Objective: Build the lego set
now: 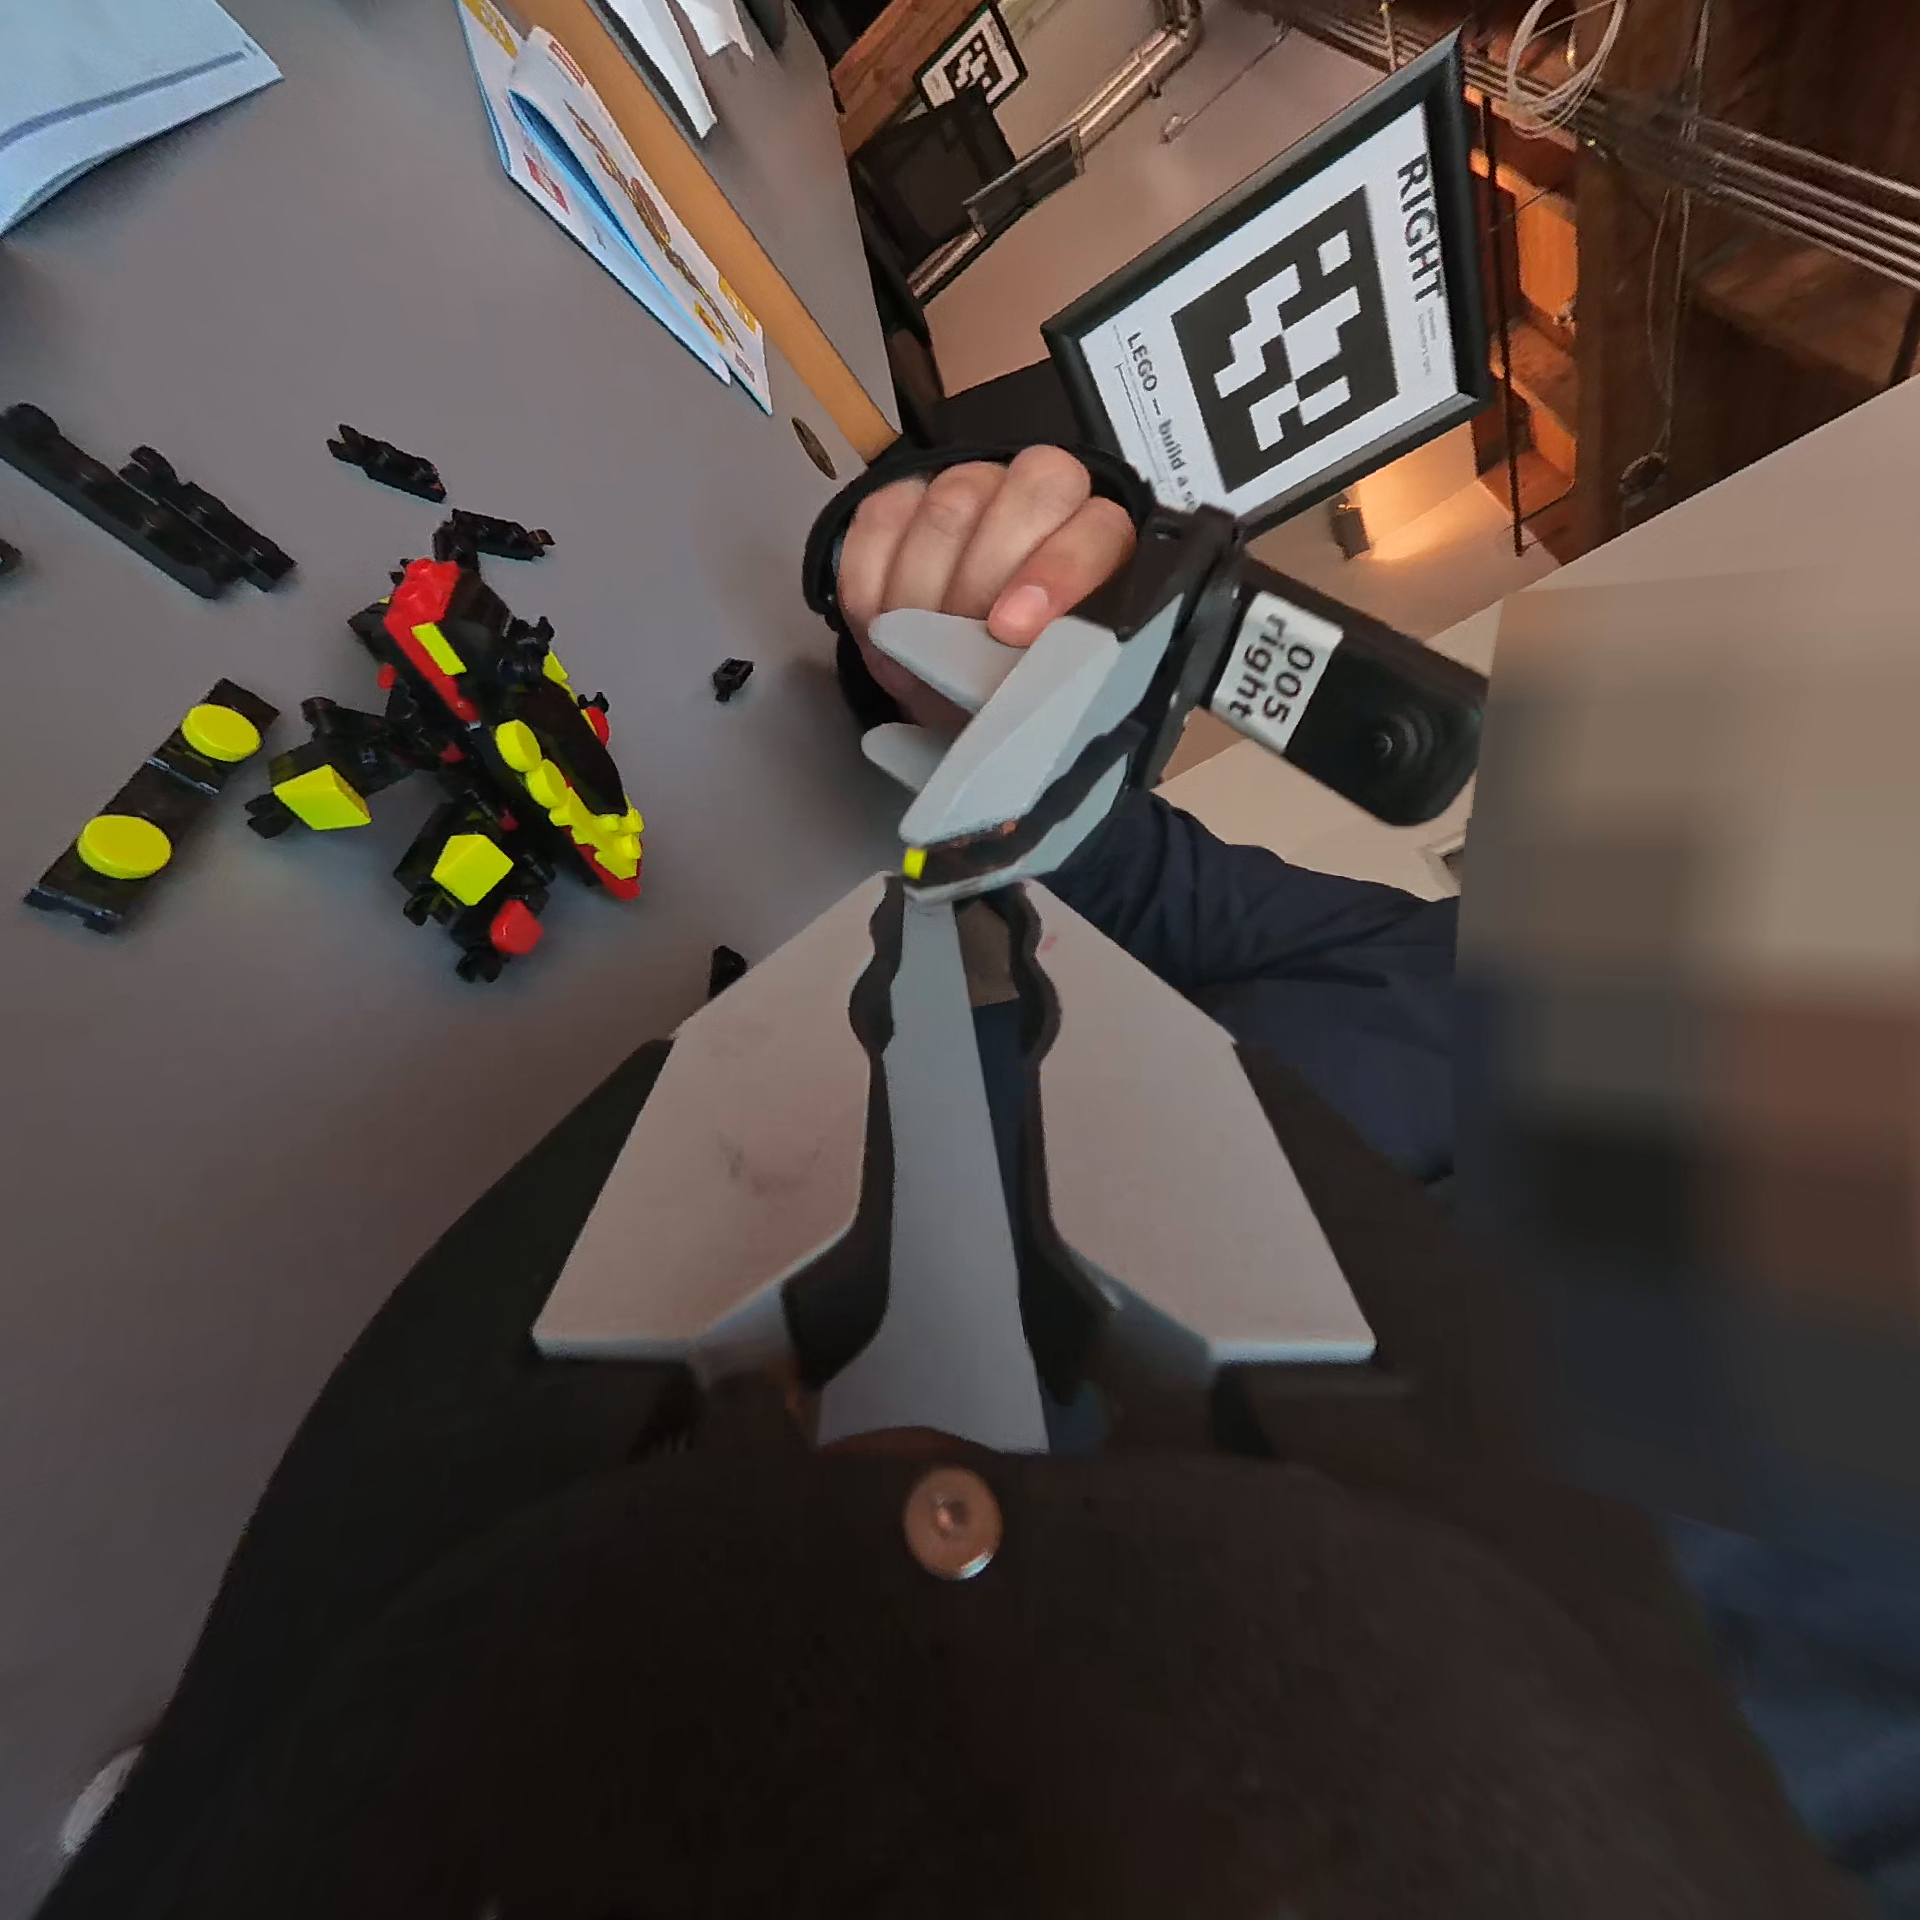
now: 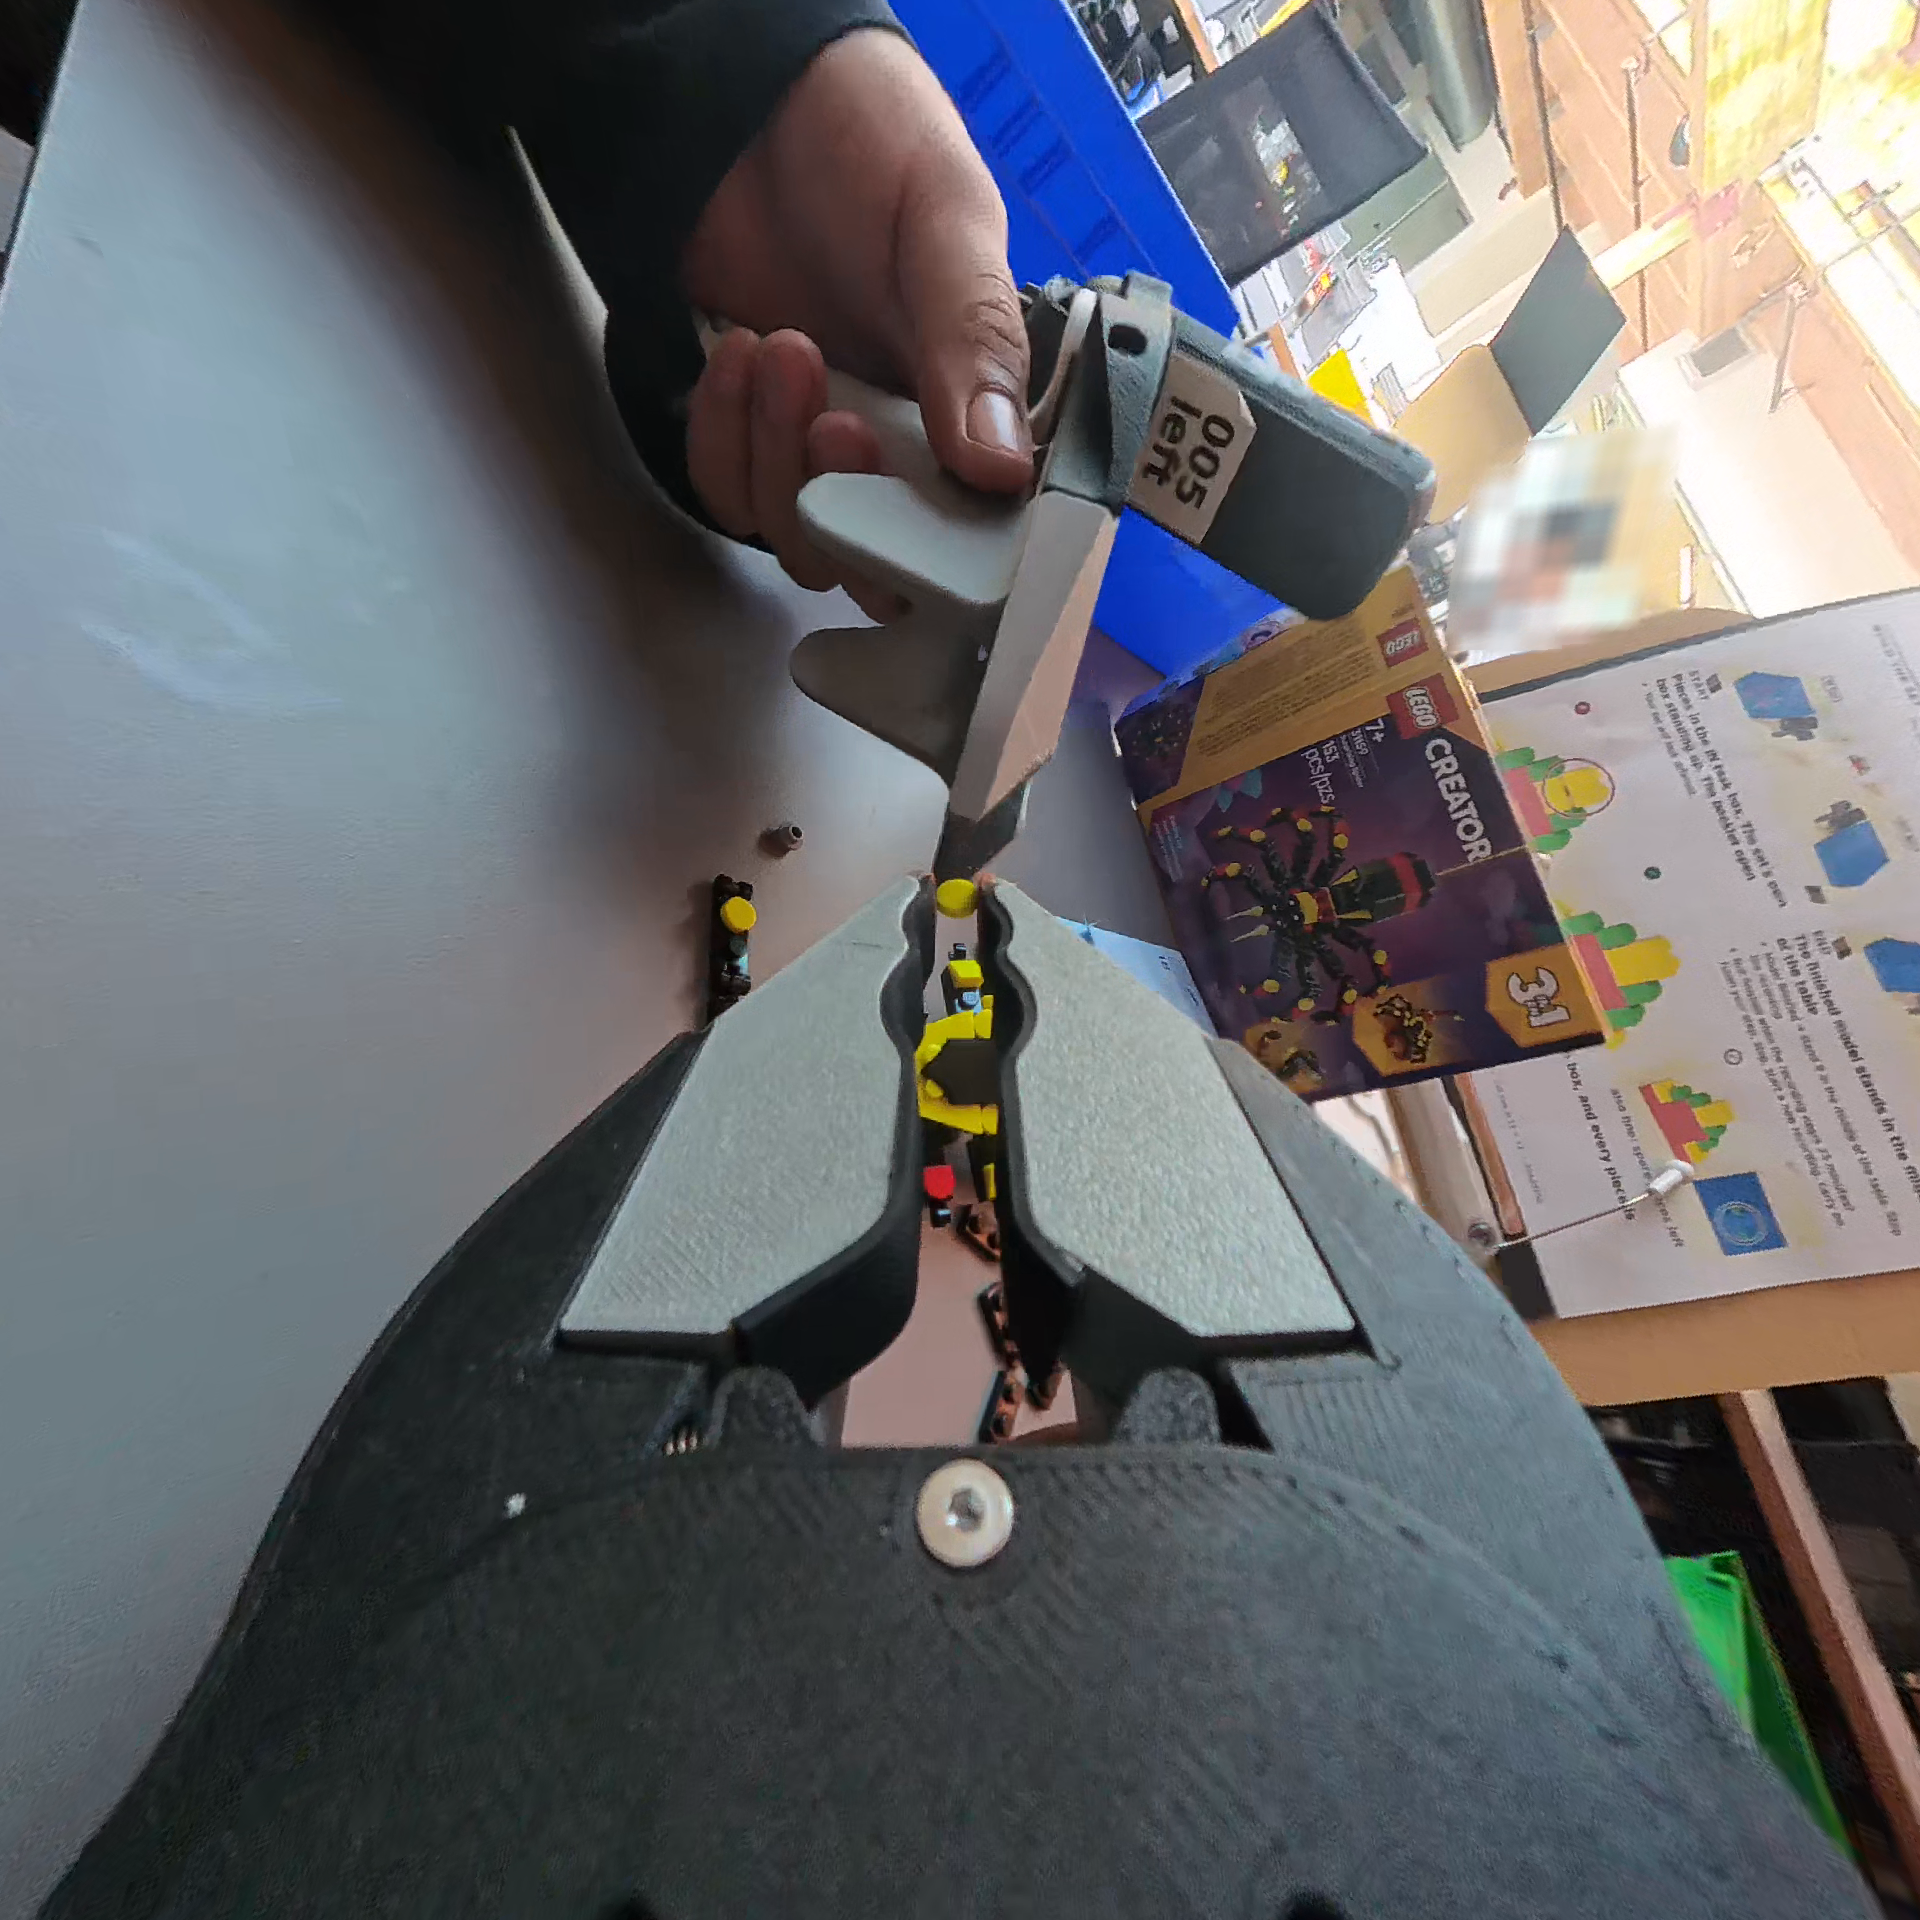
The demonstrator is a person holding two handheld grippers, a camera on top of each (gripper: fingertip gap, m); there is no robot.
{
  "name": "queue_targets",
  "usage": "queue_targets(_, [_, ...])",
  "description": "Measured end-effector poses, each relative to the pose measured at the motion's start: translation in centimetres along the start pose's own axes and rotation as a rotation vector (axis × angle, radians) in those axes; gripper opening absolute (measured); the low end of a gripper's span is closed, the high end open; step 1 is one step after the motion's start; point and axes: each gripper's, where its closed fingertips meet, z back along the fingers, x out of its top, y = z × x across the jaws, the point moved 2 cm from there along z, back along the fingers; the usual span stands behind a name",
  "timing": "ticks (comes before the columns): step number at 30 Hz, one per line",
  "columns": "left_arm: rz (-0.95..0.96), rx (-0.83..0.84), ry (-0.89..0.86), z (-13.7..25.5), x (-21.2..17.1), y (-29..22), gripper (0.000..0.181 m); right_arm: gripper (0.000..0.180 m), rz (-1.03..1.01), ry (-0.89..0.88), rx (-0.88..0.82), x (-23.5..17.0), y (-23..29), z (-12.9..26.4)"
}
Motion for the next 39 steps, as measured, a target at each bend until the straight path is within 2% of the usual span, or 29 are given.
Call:
queue_targets(3, [-0.096, 0.169, 0.014, 0.6, 0.2, 1.4, 0.026, 0.005, -0.159, -0.022, 0.054, -1.0, -1.2, 0.7])
queue_targets(6, [-0.231, 0.315, 0.102, 1.0, -0.3, 2.2, 0.03, 0.005, -0.404, -0.045, 0.23, -2.7, -1.2, 1.6])
queue_targets(9, [-0.358, 0.379, 0.233, 0.4, -1.7, 2.0, 0.035, 0.005, -0.622, -0.047, 0.321, -4.3, -1.5, 1.7])
queue_targets(11, [-0.451, 0.431, 0.316, 0.2, -2.6, 2.2, 0.034, 0.005, -0.692, -0.064, 0.398, -4.0, -1.1, 1.7])
queue_targets(16, [-0.547, 0.549, 0.447, 0.0, -4.1, 3.8, 0.032, 0.005, -0.64, 0.057, 0.486, -4.1, 1.6, 0.5])
queue_targets(26, [-0.612, 0.575, 0.435, -0.8, -4.1, 4.1, 0.02, 0.005, -0.572, 0.145, 0.534, -3.7, 3.8, -0.9])
queue_targets(32, [-0.61, 0.578, 0.43, -0.8, -4.0, 4.2, 0.009, 0.005, -0.579, 0.144, 0.535, -3.7, 3.8, -0.9])
queue_targets(39, [-0.597, 0.568, 0.424, -0.9, -4.1, 4.2, 0.005, 0.005, -0.554, 0.151, 0.53, -3.6, 3.9, -1.2])
